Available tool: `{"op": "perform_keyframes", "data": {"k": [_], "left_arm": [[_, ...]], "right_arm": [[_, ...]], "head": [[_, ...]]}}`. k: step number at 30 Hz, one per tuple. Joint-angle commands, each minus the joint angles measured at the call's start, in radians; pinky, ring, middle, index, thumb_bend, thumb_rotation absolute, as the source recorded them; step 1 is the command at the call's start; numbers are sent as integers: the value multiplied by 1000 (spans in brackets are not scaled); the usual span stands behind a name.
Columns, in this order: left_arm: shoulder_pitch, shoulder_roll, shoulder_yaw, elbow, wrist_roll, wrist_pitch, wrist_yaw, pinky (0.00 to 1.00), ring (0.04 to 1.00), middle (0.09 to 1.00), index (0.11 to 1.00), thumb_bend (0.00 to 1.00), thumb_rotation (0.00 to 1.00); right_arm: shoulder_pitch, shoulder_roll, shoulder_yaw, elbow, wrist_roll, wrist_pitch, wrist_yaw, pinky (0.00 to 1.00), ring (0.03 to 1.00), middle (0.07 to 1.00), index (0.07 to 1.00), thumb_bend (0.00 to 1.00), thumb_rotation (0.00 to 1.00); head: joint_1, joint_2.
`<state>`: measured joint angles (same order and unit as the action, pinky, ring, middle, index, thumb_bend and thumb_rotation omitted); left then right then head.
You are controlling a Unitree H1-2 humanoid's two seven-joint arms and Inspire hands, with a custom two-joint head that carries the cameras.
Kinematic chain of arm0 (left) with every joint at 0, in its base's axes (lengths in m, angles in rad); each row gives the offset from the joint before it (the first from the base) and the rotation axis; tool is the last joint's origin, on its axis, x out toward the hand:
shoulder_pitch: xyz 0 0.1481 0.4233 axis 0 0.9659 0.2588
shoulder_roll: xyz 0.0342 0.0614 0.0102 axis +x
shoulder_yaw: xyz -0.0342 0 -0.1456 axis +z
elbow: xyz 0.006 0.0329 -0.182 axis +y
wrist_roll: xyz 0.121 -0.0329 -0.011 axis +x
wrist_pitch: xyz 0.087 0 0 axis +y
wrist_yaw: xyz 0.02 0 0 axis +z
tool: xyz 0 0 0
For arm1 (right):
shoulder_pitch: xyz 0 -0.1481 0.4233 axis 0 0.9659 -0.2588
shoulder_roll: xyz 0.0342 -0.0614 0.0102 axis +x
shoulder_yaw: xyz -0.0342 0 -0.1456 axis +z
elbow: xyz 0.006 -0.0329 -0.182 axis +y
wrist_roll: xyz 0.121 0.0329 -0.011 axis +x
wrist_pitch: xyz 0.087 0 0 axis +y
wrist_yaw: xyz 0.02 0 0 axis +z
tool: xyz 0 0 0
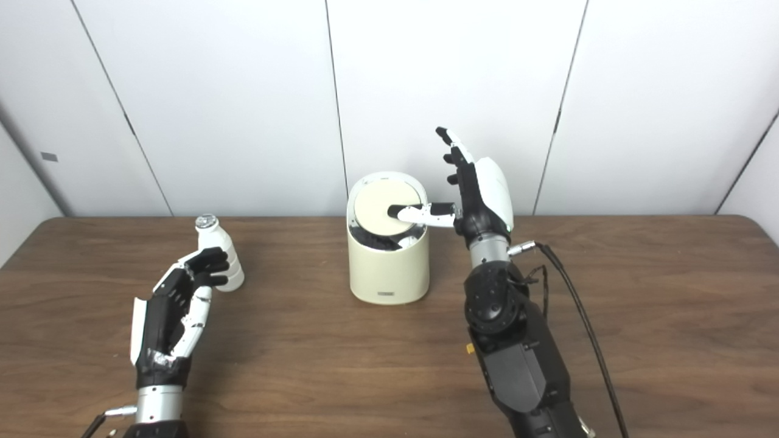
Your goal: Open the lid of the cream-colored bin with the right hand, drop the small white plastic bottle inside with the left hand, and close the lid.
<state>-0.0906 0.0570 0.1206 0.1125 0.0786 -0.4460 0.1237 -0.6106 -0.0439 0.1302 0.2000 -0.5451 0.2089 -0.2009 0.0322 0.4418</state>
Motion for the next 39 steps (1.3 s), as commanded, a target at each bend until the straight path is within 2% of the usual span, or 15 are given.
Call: {"op": "perform_keyframes", "data": {"k": [1, 3, 7, 14, 17, 19, 22, 28, 34, 39], "left_arm": [[26, -18, -12, 61, -3, -23, 10, 665, 719, 734, 726, 194, 521], [27, -18, -12, 61, -1, -23, 10, 669, 722, 736, 728, 198, 522], [26, -18, -12, 64, 6, -23, 15, 673, 723, 735, 727, 208, 537], [28, -22, -13, 56, 5, -21, 12, 673, 724, 736, 729, 198, 524], [29, -23, -14, 55, 7, -22, 14, 671, 724, 736, 728, 206, 519], [29, -23, -14, 55, 5, -22, 14, 675, 725, 735, 727, 210, 519], [31, -23, -15, 52, 5, -22, 12, 673, 726, 736, 727, 209, 518], [32, -22, -13, 47, 6, -18, 11, 681, 731, 739, 728, 212, 528], [32, -23, -13, 42, 10, -17, 12, 668, 725, 737, 727, 207, 534], [31, -20, -14, 44, 6, -18, 9, 673, 726, 736, 725, 210, 538]], "right_arm": [[-65, 2, 2, -7, -15, -10, -28, 606, 774, 904, 892, 938, 248], [-72, 3, 5, 3, -21, -9, -32, 576, 754, 906, 888, 934, 254], [-80, 7, 10, 5, -22, 4, -28, 648, 814, 913, 895, 924, 250], [-83, 8, 28, -2, -30, 36, -17, 643, 828, 925, 910, 964, 195], [-84, 2, 47, -1, -57, 49, -26, 666, 852, 930, 913, 980, 132], [-83, 3, 54, 2, -68, 53, -33, 701, 879, 941, 923, 971, 44], [-83, 1, 64, 9, -83, 53, -45, 728, 898, 948, 936, 946, 7], [-81, 2, 80, 18, -116, 71, -54, 731, 910, 960, 955, 869, 0], [-80, -3, 90, 20, -138, 74, -62, 684, 895, 952, 954, 846, 0], [-78, -16, 108, 27, -159, 55, -67, 687, 912, 957, 956, 843, 0]], "head": [[2, 1], [2, 1], [2, 0], [5, 4], [5, 5], [4, 7], [4, 8], [4, 8], [4, 14], [4, 14]]}}
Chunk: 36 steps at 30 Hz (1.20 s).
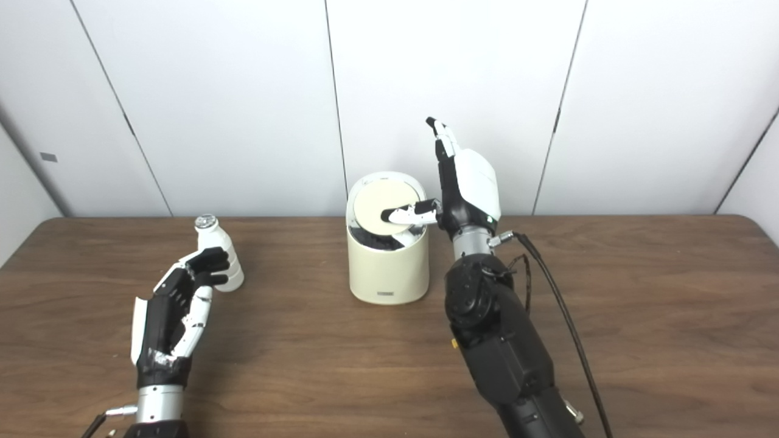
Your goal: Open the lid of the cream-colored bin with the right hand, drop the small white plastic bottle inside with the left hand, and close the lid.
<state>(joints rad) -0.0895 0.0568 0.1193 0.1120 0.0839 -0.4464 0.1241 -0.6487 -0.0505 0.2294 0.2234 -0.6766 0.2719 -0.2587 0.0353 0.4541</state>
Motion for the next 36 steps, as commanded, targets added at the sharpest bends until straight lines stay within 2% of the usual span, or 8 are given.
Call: {"op": "perform_keyframes", "data": {"k": [1, 9, 17, 20, 22, 25, 29, 36], "left_arm": [[29, -19, -13, 44, -2, -16, 7, 674, 727, 736, 727, 211, 539], [29, -25, -11, 35, 2, -13, 13, 665, 719, 730, 718, 210, 517], [29, -22, -13, 35, 1, -10, 7, 671, 728, 739, 723, 223, 542], [27, -23, -13, 41, -2, -13, 8, 671, 728, 738, 723, 217, 542], [27, -23, -14, 42, -1, -14, 9, 672, 727, 737, 724, 217, 541], [27, -23, -14, 41, -1, -15, 8, 674, 730, 739, 727, 211, 539], [27, -25, -12, 43, 2, -19, 12, 673, 725, 734, 724, 205, 524], [26, -27, -12, 45, 6, -17, 14, 671, 724, 736, 727, 205, 536]], "right_arm": [[-40, -13, 15, 6, -33, -13, -12, 687, 920, 958, 954, 849, 0], [-41, -60, 98, 30, -149, 6, -16, 601, 930, 954, 941, 882, 0], [-36, -65, 98, 33, -141, -6, -13, 804, 947, 967, 940, 868, 0], [-28, -51, 62, 12, -74, -16, 8, 846, 967, 989, 970, 733, 258], [-23, -55, 53, 10, -36, -59, 18, 894, 984, 991, 976, 587, 513], [-18, -67, 56, 16, -14, -109, 25, 906, 989, 985, 965, 504, 711], [-11, -68, 49, 21, 21, -142, 35, 884, 976, 974, 957, 600, 950], [3, -67, 24, -2, 76, -138, 67, 859, 966, 970, 963, 808, 1000]], "head": [[1, 1], [0, 6], [-2, 0], [-1, -2], [-1, -2], [0, -3], [0, -5], [4, -12]]}}
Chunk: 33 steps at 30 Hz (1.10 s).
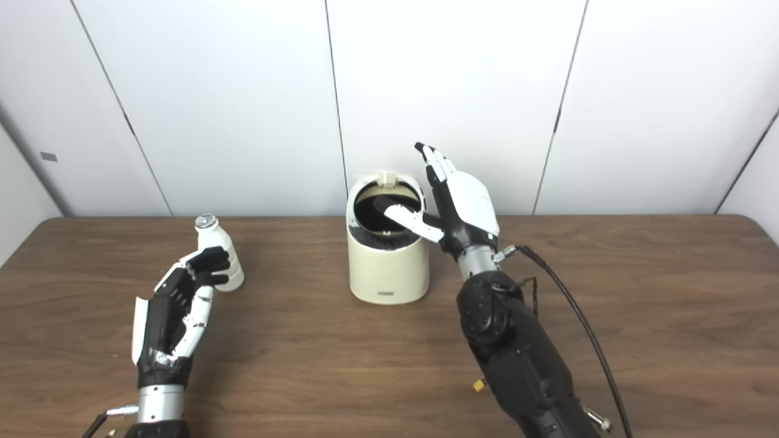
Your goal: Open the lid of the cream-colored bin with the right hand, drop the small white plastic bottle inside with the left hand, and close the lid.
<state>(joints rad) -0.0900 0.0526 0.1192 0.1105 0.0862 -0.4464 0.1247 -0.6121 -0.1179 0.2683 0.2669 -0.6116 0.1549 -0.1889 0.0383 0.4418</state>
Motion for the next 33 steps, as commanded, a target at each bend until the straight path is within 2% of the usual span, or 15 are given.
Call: {"op": "perform_keyframes", "data": {"k": [1, 9, 13, 18, 22, 23, 24, 25, 26, 27, 28, 29, 30, 33], "left_arm": [[27, -24, -12, 47, 4, -17, 14, 673, 724, 735, 727, 202, 532], [24, -29, -13, 53, -2, -19, 14, 672, 721, 733, 719, 208, 526], [23, -29, -12, 55, 4, -19, 18, 672, 723, 732, 723, 202, 520], [21, -24, -14, 60, 18, -21, 28, 663, 720, 732, 719, 201, 517], [20, -22, -19, 58, 14, -22, 33, 665, 724, 734, 719, 202, 515], [20, -22, -18, 52, 22, -22, 42, 660, 717, 730, 721, 195, 505], [21, -22, -17, 47, 28, -22, 49, 650, 711, 726, 721, 196, 499], [23, -25, -12, 32, 53, -23, 68, 643, 720, 732, 721, 233, 429], [25, -28, -5, 11, 98, -23, 103, 639, 719, 732, 719, 242, 417], [27, -30, 0, -14, 140, -23, 143, 591, 687, 706, 694, 272, 321], [32, -34, 11, -54, 167, -23, 175, 562, 667, 689, 677, 313, 278], [38, -39, 21, -99, 180, -23, 198, 543, 656, 676, 663, 426, 249], [44, -42, 30, -143, 177, -23, 216, 537, 651, 671, 657, 492, 241], [58, -45, 61, -239, 172, -22, 269, 538, 653, 666, 654, 642, 220]], "right_arm": [[-31, 2, -20, -48, 17, -22, 0, 859, 965, 969, 961, 827, 1000], [25, -5, -77, -89, 162, -143, 34, 860, 960, 977, 966, 990, 1000], [68, -18, -94, -125, 225, -213, 69, 903, 984, 998, 993, 1000, 1000], [126, -23, -108, -171, 260, -259, 88, 933, 1000, 1000, 1000, 1000, 981], [192, -9, -138, -207, 243, -271, 42, 897, 978, 997, 994, 1000, 933], [218, 4, -154, -218, 240, -269, 18, 854, 947, 968, 964, 995, 836], [235, 13, -166, -225, 239, -268, 3, 826, 924, 945, 942, 939, 764], [257, 22, -180, -230, 237, -274, -17, 820, 904, 928, 936, 742, 582], [277, 28, -192, -230, 235, -287, -37, 815, 898, 923, 933, 720, 552], [296, 32, -202, -228, 232, -302, -55, 780, 867, 896, 906, 695, 471], [317, 33, -214, -220, 238, -327, -70, 767, 852, 883, 893, 672, 418], [337, 32, -225, -210, 251, -353, -79, 770, 845, 871, 879, 648, 348], [356, 29, -234, -201, 261, -374, -84, 775, 846, 868, 873, 643, 321], [398, 18, -252, -172, 277, -423, -88, 790, 861, 874, 872, 688, 344]], "head": [[1, 0], [8, -9], [9, -11], [18, -17], [39, -24], [45, -30], [45, -30], [45, -30], [45, -30], [52, -30], [58, -30], [61, -30], [63, -31], [70, -35]]}}
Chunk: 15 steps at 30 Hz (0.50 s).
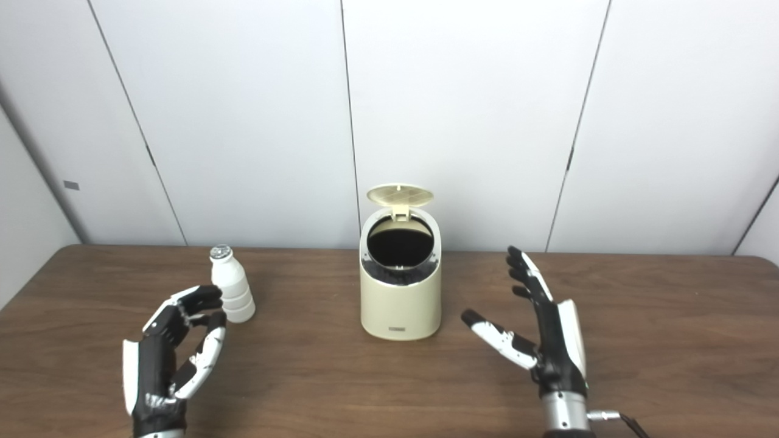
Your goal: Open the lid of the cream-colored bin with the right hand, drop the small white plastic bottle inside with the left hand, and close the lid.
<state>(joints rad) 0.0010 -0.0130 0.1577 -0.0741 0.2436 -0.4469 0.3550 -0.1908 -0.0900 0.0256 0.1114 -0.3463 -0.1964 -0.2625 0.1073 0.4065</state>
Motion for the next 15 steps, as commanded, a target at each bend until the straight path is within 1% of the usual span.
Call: {"op": "perform_keyframes", "data": {"k": [1, 2, 3, 4, 5, 6, 7, 9, 11, 15], "left_arm": [[-29, 25, 35, -73, 27, -22, 57, 565, 678, 691, 683, 690, 243], [-25, 32, 45, -86, 32, -22, 66, 596, 705, 714, 709, 711, 246], [-23, 38, 56, -90, 35, -23, 70, 658, 758, 758, 754, 726, 229], [-25, 43, 65, -86, 39, -22, 70, 731, 824, 821, 813, 752, 211], [-27, 47, 71, -80, 39, -18, 66, 769, 860, 862, 853, 782, 202], [-26, 44, 78, -81, 59, 27, 63, 810, 896, 906, 899, 828, 192], [-25, 41, 82, -83, 82, 76, 59, 801, 908, 928, 931, 886, 238], [-26, 40, 84, -78, 104, 158, 49, 757, 906, 958, 981, 959, 302], [-33, 43, 83, -62, 103, 212, 44, 749, 900, 955, 986, 991, 301], [-53, 48, 65, -28, 111, 313, 18, 681, 828, 901, 971, 993, 243]], "right_arm": [[-16, -12, -13, -5, 17, -89, -16, 797, 869, 880, 875, 712, 368], [-10, -14, -16, 5, 24, -103, -17, 796, 870, 883, 876, 727, 383], [-5, -16, -18, 14, 26, -115, -19, 786, 867, 885, 880, 741, 405], [-3, -17, -19, 26, 23, -130, -24, 771, 862, 888, 889, 755, 441], [-1, -19, -21, 36, 18, -145, -29, 766, 861, 891, 895, 766, 476], [-1, -19, -23, 49, 8, -161, -38, 770, 865, 896, 902, 781, 521], [-1, -19, -24, 60, 0, -174, -46, 775, 867, 897, 905, 791, 551], [-2, -20, -26, 77, 1, -204, -53, 796, 877, 902, 914, 797, 589], [-4, -22, -27, 91, 4, -229, -55, 812, 883, 907, 920, 801, 604], [-13, -26, -27, 118, 23, -268, -63, 831, 888, 905, 924, 798, 616]], "head": [[3, -2], [4, -3], [9, -6], [14, -9], [14, -9], [23, -12], [27, -14], [31, -15], [31, -15], [31, -15]]}}
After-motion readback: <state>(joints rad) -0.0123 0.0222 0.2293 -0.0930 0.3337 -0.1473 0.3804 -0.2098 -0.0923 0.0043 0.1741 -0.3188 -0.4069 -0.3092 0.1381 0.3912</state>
